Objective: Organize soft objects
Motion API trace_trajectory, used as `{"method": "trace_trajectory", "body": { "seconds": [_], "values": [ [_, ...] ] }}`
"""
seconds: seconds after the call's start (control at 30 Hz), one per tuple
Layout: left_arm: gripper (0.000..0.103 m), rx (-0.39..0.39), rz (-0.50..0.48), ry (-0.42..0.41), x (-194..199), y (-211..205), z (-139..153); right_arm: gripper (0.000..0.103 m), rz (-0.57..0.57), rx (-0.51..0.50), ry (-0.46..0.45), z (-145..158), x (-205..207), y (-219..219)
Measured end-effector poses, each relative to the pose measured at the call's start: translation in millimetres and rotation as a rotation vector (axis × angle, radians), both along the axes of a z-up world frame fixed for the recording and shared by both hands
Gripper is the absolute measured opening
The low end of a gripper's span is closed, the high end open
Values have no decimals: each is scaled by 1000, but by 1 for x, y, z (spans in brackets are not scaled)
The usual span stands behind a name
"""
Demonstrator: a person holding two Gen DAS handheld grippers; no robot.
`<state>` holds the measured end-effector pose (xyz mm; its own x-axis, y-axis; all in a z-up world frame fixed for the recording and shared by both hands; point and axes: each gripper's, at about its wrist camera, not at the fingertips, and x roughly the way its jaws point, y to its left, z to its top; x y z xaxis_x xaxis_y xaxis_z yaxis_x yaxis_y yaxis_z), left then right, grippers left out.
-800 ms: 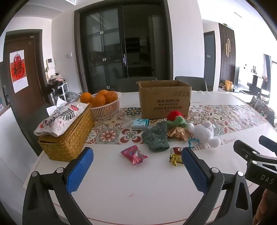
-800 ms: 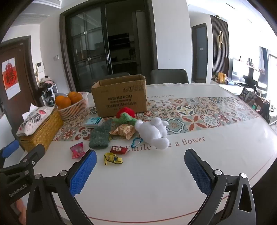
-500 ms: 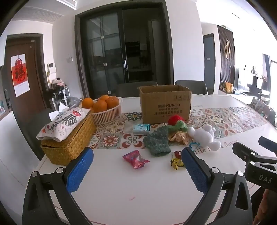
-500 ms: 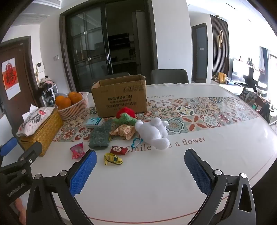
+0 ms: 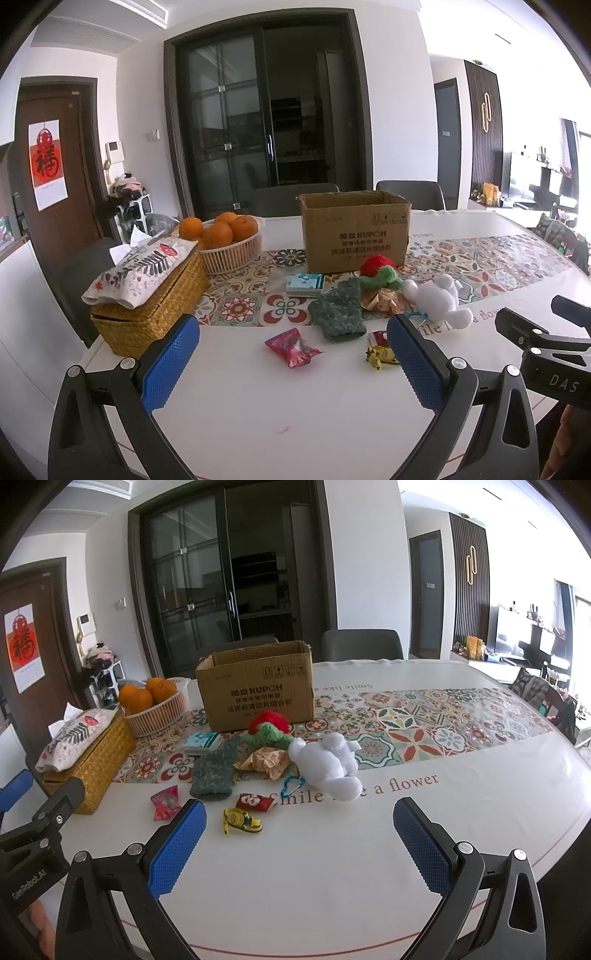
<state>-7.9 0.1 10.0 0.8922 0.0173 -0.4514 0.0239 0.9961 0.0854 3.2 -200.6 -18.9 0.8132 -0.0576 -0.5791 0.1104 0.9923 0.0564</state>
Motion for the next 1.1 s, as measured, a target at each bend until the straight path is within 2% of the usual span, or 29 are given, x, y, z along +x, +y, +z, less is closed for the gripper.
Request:
{"method": "trace_trajectory", "body": {
  "seconds": [1.1],
  "values": [
    [103, 4, 3, -2, 2, 1, 0, 103, 1, 1, -3, -1, 0, 0]
  ]
}}
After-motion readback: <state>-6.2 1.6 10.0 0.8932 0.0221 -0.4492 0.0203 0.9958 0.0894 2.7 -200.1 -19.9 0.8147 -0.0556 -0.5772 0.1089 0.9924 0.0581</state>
